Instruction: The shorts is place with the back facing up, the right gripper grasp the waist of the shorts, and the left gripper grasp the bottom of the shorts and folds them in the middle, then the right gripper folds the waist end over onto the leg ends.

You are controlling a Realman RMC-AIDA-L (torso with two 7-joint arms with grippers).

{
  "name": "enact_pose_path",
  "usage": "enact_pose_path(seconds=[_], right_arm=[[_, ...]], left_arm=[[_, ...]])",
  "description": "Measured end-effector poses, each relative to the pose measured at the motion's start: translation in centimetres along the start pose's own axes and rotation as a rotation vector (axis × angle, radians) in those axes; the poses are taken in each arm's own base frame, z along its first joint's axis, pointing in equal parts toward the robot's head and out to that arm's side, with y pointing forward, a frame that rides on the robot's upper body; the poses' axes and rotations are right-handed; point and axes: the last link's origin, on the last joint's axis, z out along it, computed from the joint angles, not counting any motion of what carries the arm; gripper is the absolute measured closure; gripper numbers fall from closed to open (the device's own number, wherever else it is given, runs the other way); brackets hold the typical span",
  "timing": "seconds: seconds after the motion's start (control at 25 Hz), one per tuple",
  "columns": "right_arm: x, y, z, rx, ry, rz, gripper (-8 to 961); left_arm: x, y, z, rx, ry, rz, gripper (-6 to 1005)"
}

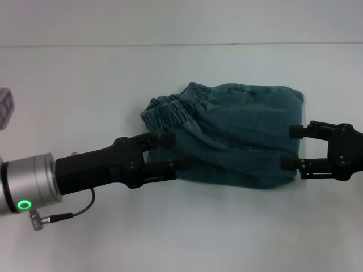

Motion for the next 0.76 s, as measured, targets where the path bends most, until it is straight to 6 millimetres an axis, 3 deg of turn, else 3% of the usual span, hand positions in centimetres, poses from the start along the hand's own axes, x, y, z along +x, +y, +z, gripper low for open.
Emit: enact_pose_path(seconds=[0.76], right_arm=[[0.2, -0.3, -1.6, 0.034, -0.017, 0.035, 9]], left_arm=[[-0.1, -0.3, 0.8, -0.011, -0.004, 0.031, 113]])
